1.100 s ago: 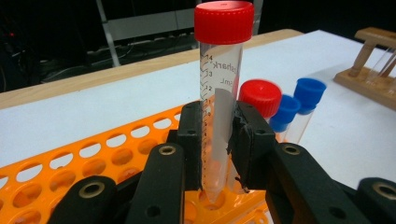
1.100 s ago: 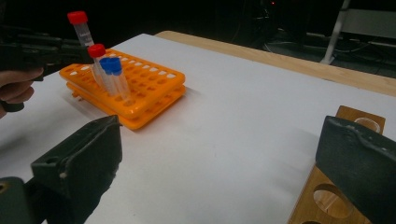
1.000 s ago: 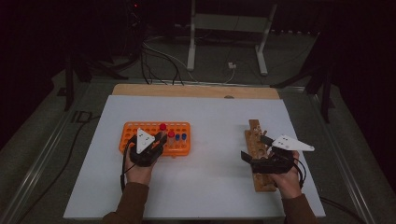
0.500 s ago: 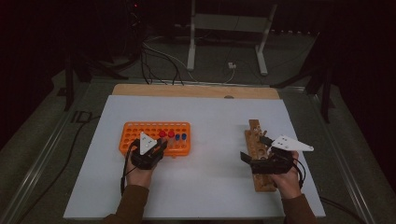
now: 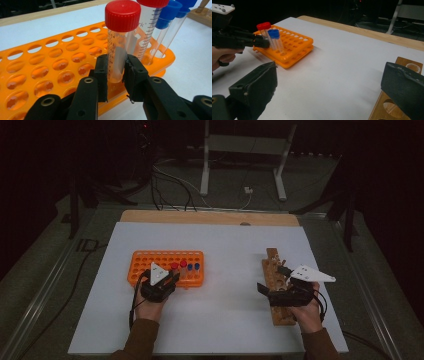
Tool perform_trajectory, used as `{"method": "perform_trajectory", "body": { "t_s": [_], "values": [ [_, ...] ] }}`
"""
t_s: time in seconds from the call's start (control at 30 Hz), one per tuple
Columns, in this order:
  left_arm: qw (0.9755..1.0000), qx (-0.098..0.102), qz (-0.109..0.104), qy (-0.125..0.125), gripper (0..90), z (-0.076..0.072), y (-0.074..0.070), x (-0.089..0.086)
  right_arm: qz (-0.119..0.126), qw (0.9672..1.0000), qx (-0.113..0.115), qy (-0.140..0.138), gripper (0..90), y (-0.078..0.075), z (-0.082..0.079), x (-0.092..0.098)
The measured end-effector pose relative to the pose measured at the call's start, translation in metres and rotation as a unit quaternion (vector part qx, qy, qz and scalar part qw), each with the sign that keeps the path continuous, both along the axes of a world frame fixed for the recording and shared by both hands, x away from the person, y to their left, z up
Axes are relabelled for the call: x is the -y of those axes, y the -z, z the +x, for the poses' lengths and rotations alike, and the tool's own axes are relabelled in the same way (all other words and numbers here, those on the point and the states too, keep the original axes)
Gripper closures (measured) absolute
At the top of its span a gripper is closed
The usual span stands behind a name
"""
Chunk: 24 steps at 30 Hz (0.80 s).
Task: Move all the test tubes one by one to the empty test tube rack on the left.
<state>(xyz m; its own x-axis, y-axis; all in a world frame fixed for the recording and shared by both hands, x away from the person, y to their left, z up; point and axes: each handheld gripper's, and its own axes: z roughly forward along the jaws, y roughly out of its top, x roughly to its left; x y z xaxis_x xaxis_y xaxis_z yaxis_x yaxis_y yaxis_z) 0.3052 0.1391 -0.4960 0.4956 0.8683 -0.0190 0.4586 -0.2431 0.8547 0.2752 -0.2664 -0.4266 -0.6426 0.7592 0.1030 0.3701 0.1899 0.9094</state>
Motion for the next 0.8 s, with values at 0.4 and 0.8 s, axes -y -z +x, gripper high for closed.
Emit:
{"method": "perform_trajectory", "body": {
  "t_s": [0.4,0.8],
  "values": [
    [0.9991,0.016,-0.039,-0.002,43.5,-0.012,-0.012,-0.008,-0.001,1.0000,0.004,0.005,0.8,-0.002,0.001,0.003],
    [0.9962,0.042,-0.077,-0.001,16.3,-0.025,-0.025,-0.008,-0.014,0.9992,0.008,0.036,0.9,-0.006,0.013,0.017]
  ]
}}
